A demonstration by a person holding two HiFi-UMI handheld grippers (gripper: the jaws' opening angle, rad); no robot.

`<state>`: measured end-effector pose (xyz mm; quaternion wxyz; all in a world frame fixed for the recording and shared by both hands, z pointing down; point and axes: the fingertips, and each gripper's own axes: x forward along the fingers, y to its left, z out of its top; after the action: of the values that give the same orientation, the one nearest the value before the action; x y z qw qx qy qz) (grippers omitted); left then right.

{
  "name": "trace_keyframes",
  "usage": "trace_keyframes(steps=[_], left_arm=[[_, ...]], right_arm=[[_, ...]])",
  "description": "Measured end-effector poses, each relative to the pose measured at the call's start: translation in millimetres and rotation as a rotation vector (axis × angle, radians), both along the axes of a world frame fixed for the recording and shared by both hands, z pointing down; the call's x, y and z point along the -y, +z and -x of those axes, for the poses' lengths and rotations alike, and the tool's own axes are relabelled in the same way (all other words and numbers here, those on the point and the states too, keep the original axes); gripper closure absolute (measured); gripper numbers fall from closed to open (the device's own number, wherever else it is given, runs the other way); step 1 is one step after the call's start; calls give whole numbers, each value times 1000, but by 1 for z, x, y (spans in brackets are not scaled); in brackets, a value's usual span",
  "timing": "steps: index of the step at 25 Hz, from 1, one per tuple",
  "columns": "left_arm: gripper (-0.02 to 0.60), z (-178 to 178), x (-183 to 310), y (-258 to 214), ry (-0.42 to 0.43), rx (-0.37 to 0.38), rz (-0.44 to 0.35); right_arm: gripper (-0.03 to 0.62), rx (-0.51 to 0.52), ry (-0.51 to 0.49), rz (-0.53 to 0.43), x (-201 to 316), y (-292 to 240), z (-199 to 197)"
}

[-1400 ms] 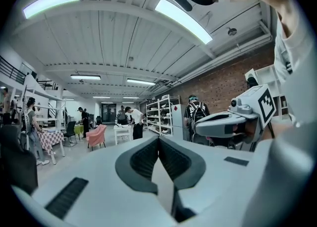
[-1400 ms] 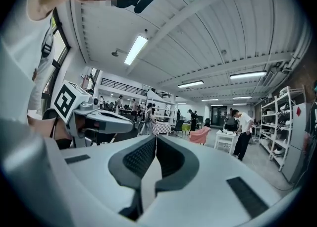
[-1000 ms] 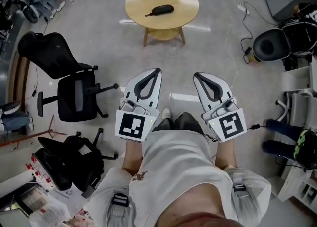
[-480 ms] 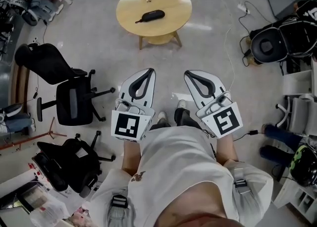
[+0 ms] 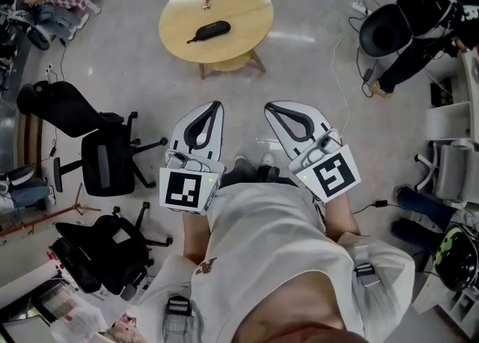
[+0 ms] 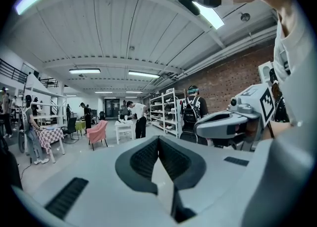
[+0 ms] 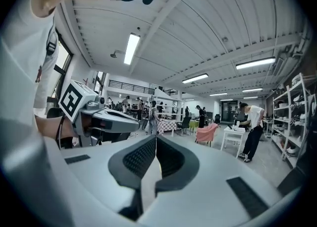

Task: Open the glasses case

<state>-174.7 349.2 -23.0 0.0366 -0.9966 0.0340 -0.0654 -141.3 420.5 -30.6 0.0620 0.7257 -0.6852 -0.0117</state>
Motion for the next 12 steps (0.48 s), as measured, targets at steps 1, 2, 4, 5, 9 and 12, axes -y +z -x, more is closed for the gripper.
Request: trace_keyframes(steps=[1, 2, 4, 5, 9, 12], left_arm=[[561, -5, 0, 0, 3, 0, -2], [561, -9, 1, 0, 6, 0, -4], [561, -18, 6, 3, 13, 7, 1], [561, -23, 9, 6, 18, 13, 7], [561, -49, 27, 22, 57, 16, 26], [561, -77, 49, 24, 89, -7, 24]], right_arm=[[574, 3, 1, 1, 1, 0, -5], [572, 4, 2, 2, 2, 1, -9], [574, 8, 8, 2, 8, 3, -17], [574, 14, 14, 0, 12, 4, -21], [572, 11, 53, 16, 30, 15, -45], [572, 1, 81, 28, 50, 21, -70]])
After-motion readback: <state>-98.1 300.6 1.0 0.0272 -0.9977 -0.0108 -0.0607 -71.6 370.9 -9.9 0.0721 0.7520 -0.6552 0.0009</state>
